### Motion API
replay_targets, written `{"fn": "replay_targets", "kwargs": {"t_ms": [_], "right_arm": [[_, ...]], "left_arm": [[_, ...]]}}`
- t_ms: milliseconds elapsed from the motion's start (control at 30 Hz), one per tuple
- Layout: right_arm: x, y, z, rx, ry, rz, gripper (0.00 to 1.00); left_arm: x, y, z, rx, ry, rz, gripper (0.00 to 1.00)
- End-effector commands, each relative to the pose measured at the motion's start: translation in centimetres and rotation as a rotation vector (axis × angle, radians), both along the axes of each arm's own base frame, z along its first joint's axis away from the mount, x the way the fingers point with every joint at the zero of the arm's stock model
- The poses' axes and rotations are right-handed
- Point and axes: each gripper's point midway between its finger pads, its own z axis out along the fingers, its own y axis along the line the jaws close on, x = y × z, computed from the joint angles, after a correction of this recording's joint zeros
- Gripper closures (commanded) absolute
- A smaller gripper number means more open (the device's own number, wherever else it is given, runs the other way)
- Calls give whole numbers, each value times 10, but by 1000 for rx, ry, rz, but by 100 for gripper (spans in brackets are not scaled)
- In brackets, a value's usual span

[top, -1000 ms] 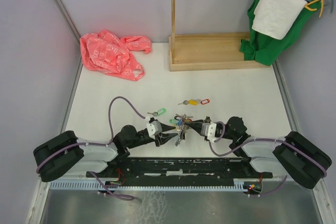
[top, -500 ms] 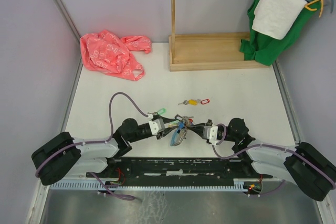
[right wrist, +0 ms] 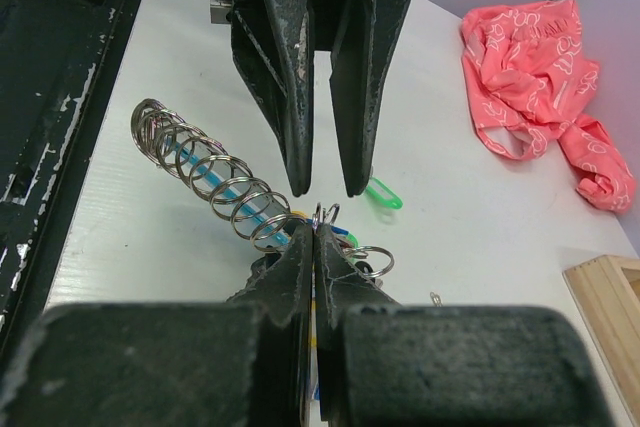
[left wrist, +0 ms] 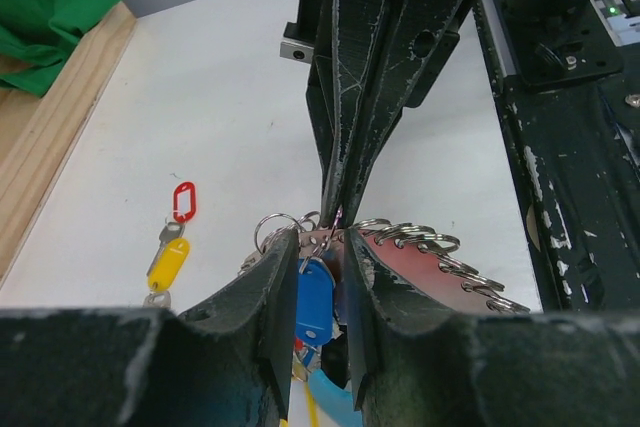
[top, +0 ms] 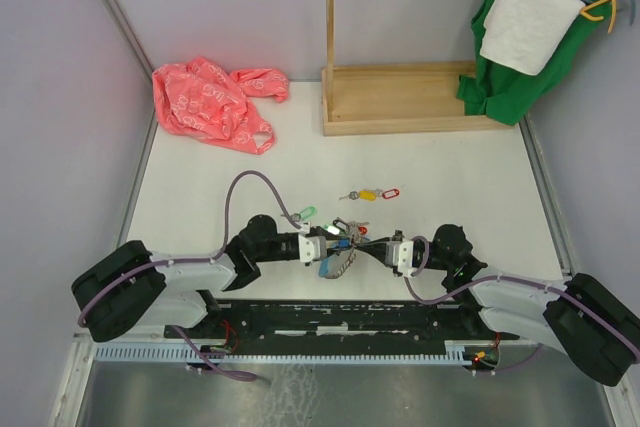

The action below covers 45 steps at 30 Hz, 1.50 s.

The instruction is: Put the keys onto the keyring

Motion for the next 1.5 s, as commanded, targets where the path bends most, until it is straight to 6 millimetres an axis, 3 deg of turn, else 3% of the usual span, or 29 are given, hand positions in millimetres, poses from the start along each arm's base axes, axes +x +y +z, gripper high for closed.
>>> {"fn": "replay_targets", "kwargs": {"t_ms": [0, 467, 900, 1033, 1467], "right_arm": [[3, 5, 25, 54, -57, 12, 99], [1, 5, 28, 55, -56, 22, 99], [2, 7, 35, 70, -55, 26, 99], [3, 7, 35, 52, -28, 19, 99], [5, -5, 22, -143, 112, -34, 77]], "left_arm": [[-2, -10, 6, 18, -70, -73, 69], [5, -14, -3, 56, -70, -61, 72], [2, -18, -16, 113, -41, -106, 97], [3, -17, -16, 139, -29, -101, 97], [18, -11, -12, 252, 81, 11, 97]]}}
